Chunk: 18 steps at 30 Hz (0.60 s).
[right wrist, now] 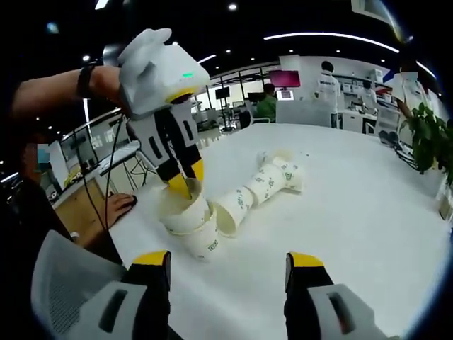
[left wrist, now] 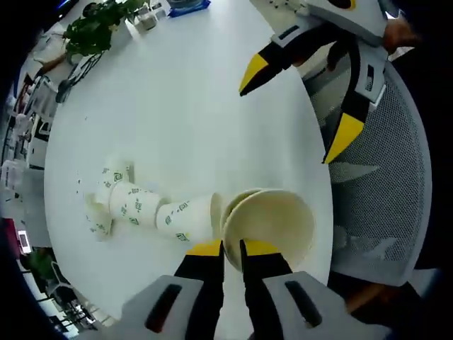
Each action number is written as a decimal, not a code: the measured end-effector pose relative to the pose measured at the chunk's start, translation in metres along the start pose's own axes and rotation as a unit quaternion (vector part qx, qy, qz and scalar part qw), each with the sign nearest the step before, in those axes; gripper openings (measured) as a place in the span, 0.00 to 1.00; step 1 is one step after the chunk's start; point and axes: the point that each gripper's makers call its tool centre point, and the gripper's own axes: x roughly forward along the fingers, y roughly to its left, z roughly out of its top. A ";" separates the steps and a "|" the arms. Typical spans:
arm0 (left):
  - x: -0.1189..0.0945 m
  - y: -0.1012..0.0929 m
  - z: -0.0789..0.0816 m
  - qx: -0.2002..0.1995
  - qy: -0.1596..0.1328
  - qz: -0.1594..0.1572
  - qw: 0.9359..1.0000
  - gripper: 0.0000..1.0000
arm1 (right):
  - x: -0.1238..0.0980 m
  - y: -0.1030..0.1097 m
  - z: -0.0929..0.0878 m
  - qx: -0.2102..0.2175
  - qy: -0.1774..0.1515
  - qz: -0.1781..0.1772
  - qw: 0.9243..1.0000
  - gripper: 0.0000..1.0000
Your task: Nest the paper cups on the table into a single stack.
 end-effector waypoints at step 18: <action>-0.027 0.009 -0.017 -0.110 -0.075 0.071 0.989 0.36 | 0.002 0.000 0.000 0.005 -0.007 0.028 1.000 0.65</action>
